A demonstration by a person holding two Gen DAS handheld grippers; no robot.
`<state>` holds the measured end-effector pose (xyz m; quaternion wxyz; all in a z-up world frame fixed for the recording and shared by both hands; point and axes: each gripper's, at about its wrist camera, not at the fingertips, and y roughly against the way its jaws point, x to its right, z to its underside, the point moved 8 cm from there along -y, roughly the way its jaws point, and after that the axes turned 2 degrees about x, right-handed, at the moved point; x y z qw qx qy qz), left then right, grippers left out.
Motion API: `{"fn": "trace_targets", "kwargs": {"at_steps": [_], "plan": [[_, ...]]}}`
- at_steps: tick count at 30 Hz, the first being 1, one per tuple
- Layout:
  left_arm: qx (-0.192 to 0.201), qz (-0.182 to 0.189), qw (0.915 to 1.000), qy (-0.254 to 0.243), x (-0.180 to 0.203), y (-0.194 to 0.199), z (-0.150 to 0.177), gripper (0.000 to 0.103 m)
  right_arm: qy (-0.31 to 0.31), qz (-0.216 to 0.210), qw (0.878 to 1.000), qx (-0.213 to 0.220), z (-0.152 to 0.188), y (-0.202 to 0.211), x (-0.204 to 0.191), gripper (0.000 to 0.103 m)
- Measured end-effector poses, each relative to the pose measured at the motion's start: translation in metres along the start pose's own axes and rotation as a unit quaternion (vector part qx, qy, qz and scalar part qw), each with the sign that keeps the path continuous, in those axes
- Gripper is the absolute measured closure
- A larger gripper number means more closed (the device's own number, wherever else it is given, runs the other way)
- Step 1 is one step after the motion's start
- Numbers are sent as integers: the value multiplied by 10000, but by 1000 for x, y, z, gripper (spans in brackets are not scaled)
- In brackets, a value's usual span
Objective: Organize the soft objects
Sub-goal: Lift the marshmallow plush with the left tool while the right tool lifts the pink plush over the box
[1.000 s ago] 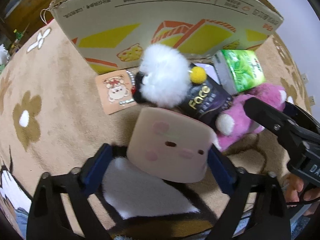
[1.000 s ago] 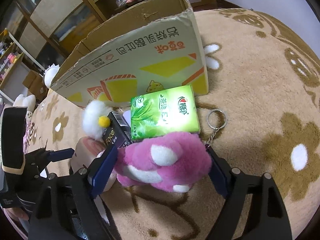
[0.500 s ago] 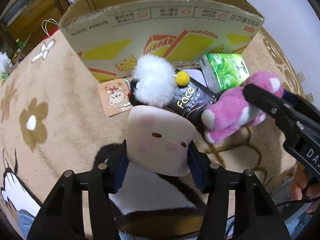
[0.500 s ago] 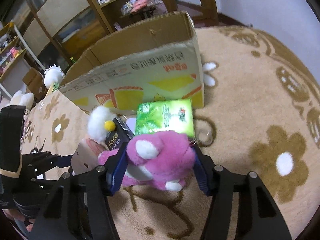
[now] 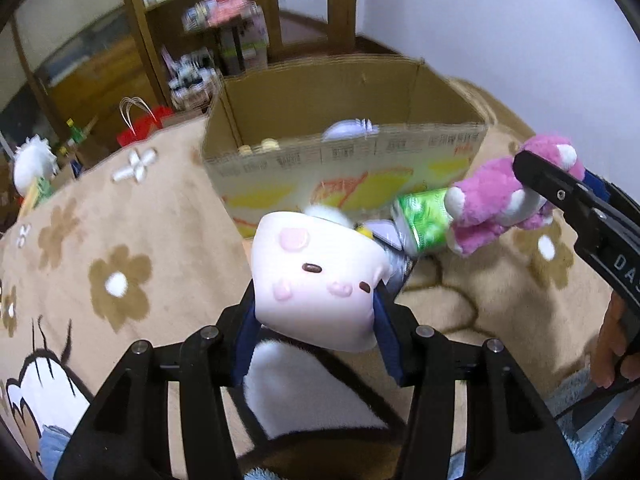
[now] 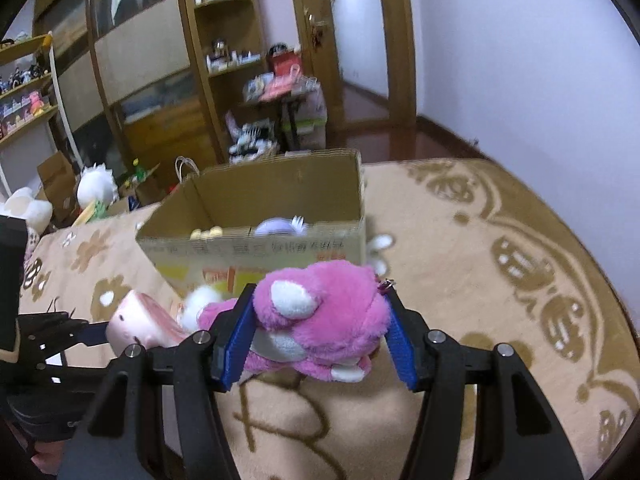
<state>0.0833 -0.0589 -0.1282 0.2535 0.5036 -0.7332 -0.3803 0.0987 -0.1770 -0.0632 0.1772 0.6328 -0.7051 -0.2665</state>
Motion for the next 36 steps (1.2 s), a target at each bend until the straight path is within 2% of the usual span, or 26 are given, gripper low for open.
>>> {"fn": "trace_targets", "kwargs": {"at_steps": [5, 7, 10, 14, 21, 30, 36], "plan": [[703, -167, 9972, 164, -9, 23, -17, 52, 118, 163, 9984, 534, -19, 17, -2, 40], [1070, -403, 9930, 289, -19, 34, -24, 52, 137, 255, 9967, 760, -26, 23, -1, 41], [1366, -599, 9881, 374, -28, 45, -32, 52, 232, 323, 9937, 1051, -36, 32, -4, 41], [1505, -569, 9855, 537, -35, 48, -42, 52, 387, 353, 9897, 1331, -49, 39, -9, 41], [1809, -580, 9804, 521, -39, 53, -63, 52, 380, 327, 9872, 1515, -68, 31, -12, 41], [1968, -557, 9783, 332, -31, 44, -88, 52, 426, 272, 9860, 1590, -85, 6, -20, 41], [2056, -647, 9765, 52, -24, 30, -108, 52, 736, 298, 9806, 1794, -100, 4, -20, 41]]}}
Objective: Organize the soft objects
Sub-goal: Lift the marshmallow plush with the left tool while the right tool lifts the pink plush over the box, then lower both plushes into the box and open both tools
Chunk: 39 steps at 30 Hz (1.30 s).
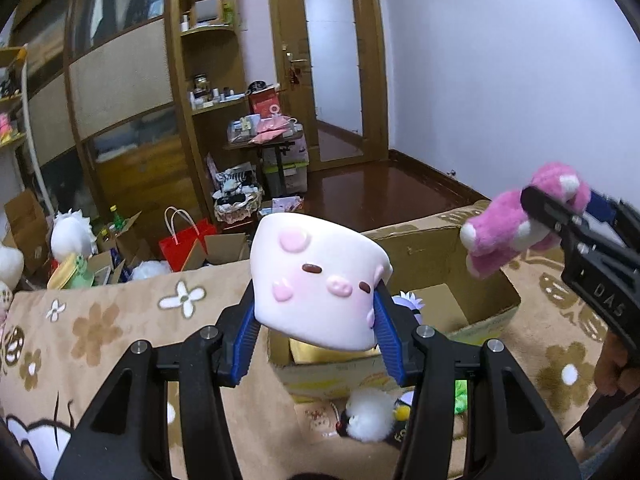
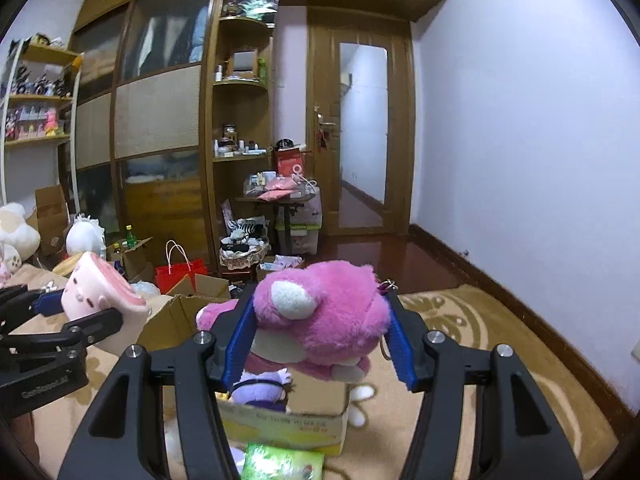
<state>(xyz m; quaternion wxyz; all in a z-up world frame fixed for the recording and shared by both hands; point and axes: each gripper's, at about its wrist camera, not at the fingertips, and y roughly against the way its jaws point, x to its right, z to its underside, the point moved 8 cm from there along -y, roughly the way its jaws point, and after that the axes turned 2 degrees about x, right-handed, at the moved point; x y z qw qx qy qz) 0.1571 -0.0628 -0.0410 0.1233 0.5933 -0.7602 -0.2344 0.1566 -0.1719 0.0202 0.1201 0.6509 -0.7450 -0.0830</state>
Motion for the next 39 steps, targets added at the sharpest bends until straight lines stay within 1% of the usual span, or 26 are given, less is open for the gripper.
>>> {"fn": "trace_targets", "kwargs": {"at_steps": [5, 11, 15, 24, 29, 36, 39], "plan": [[63, -5, 9997, -238, 9, -15, -10, 52, -2, -29, 10000, 61, -9, -10, -1, 41], [136, 38, 9995, -286, 12, -25, -19, 52, 40, -113, 9999, 63, -11, -20, -3, 41], [172, 48, 9996, -224, 10, -30, -17, 52, 61, -196, 9998, -31, -2, -27, -8, 41], [-224, 278, 9993, -118, 8, -50, 0, 51, -53, -338, 9985, -427, 22, -49, -11, 41], [-453, 400, 9982, 10, 4, -60, 9, 50, -97, -391, 9977, -545, 31, -57, -10, 41], [-750, 341, 9964, 186, -7, -77, 20, 49, -278, -714, 9949, -663, 43, -60, -13, 40], [-817, 347, 9958, 220, -9, -80, 23, 46, -239, -764, 9940, -749, 49, -63, -15, 40]]}}
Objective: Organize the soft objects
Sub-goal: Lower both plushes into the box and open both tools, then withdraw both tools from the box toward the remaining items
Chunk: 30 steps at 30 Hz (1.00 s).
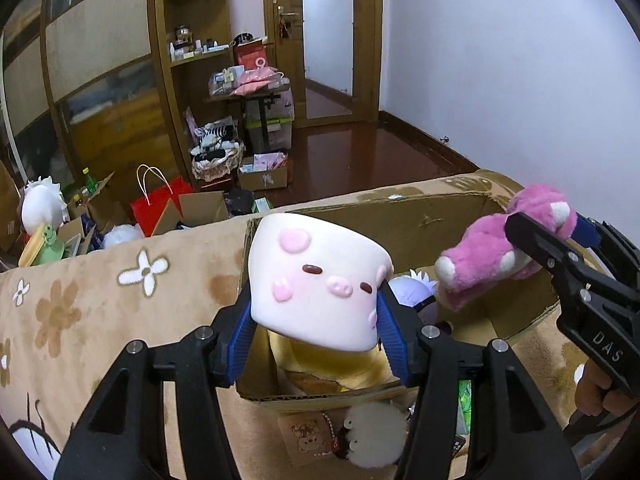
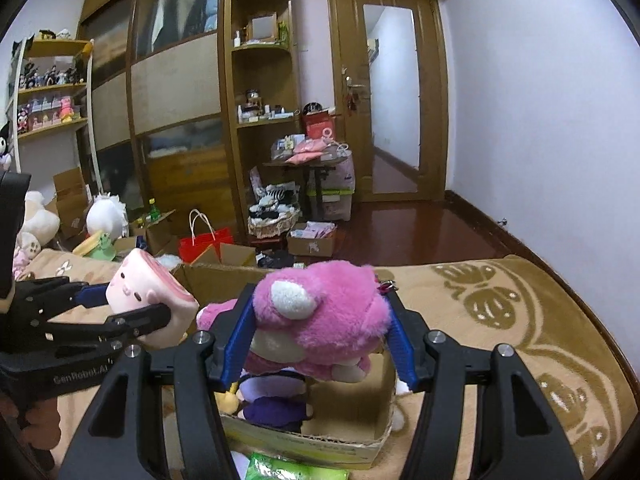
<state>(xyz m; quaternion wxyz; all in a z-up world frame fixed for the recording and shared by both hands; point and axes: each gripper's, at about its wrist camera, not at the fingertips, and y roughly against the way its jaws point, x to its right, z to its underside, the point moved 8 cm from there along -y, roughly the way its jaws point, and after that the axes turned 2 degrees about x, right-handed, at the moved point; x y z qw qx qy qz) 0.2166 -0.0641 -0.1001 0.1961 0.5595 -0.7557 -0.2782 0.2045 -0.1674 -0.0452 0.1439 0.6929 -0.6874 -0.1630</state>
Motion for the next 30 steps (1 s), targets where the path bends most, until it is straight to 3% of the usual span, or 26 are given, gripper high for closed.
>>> {"fn": "trace_targets", "kwargs": {"at_steps": [14, 18, 21, 30], "plan": [[-67, -76, 9999, -137, 5, -2, 7, 36, -126, -118, 9996, -231, 7, -6, -1, 38], [131, -57, 9998, -126, 5, 8, 3, 18, -160, -146, 9994, -283, 9, -5, -2, 38], [204, -93, 9996, -140, 4, 13, 1, 15, -232, -164, 9990, -340, 11, -5, -5, 38], [6, -182, 9998, 59, -8, 27, 6, 14, -311, -120, 9993, -187, 5, 12, -7, 14]]}}
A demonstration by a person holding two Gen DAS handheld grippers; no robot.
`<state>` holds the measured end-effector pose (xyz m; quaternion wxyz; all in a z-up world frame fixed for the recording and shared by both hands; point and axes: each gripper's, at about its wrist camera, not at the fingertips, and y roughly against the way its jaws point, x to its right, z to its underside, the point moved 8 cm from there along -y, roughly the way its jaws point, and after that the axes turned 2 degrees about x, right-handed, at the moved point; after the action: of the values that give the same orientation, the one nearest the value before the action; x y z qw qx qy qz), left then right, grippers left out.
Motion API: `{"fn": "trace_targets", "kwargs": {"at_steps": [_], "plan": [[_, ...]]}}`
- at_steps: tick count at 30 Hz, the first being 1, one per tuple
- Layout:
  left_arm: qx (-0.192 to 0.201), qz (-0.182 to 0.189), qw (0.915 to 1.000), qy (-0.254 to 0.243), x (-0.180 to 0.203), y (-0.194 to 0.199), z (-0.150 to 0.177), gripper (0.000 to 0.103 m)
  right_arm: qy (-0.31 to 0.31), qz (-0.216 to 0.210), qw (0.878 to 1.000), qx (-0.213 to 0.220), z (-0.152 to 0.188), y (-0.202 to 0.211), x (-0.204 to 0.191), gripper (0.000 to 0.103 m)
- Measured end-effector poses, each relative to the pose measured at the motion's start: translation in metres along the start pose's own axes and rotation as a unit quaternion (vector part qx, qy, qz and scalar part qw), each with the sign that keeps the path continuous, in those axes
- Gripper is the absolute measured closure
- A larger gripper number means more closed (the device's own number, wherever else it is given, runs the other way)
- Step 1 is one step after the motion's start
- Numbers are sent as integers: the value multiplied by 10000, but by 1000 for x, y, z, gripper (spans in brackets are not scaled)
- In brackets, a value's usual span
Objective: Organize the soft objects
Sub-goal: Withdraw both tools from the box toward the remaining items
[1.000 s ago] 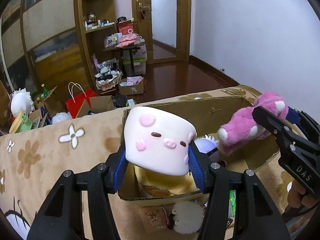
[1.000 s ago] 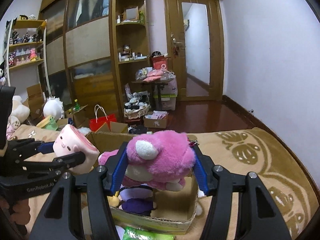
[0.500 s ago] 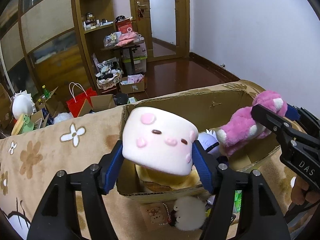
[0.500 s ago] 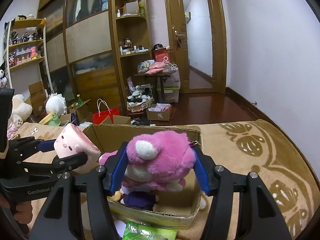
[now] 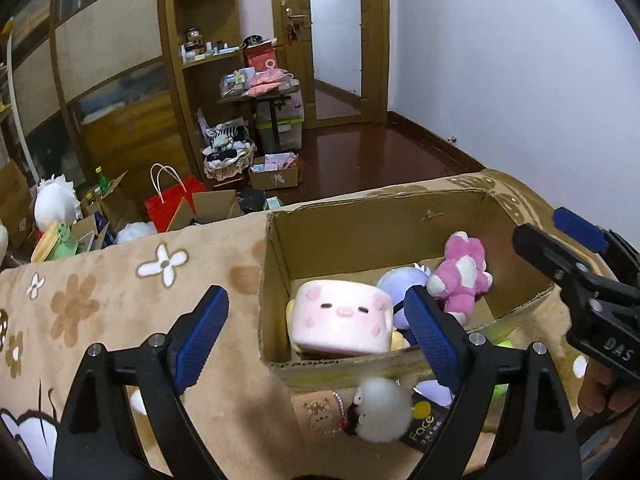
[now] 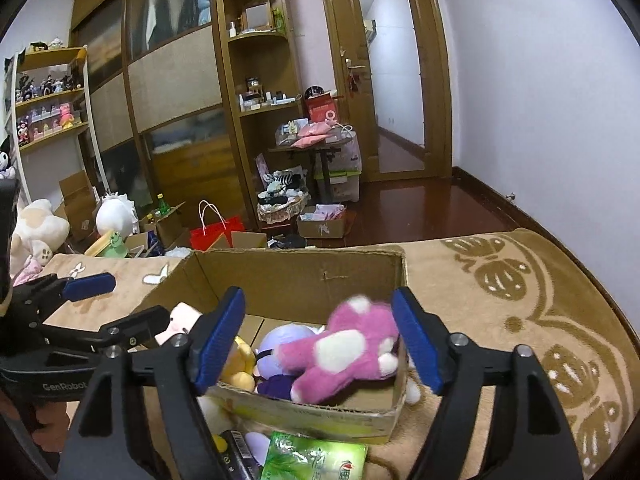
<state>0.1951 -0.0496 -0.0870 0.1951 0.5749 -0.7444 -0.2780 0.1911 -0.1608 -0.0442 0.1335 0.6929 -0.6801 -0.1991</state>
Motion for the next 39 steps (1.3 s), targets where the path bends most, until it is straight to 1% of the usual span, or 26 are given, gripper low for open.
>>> {"fn": "trace_targets", "kwargs": {"at_steps": [3, 5, 6, 7, 16, 20, 25, 30, 39], "plan": [[-22, -17, 9999, 118, -5, 8, 2, 14, 4, 41, 10000, 70, -2, 10, 0, 12], [-44, -26, 9998, 192, -9, 14, 4, 11, -28, 31, 10000, 61, -2, 15, 0, 7], [-48, -25, 9998, 216, -10, 17, 5, 9, -51, 20, 10000, 51, -1, 18, 0, 3], [-47, -25, 9997, 239, -11, 19, 6, 8, -67, 12, 10000, 42, -1, 21, 0, 2], [-282, 62, 9995, 107, -3, 39, 22, 8, 19, 65, 9999, -77, 8, 41, -3, 0], [-366, 9, 9993, 53, 1, 46, 29, 8, 53, 99, 9998, -167, 14, 48, -4, 0], [-474, 79, 9988, 92, 2, 52, 36, 8, 112, 71, 9995, -283, 20, 55, -6, 0], [-641, 171, 9973, 315, -4, 49, 42, 8, 129, 11, 9990, -425, 31, 57, -9, 0], [-1027, 388, 9909, 780, -14, 22, 50, 8, 10, 28, 9974, -726, 47, 43, -2, 0]]}}
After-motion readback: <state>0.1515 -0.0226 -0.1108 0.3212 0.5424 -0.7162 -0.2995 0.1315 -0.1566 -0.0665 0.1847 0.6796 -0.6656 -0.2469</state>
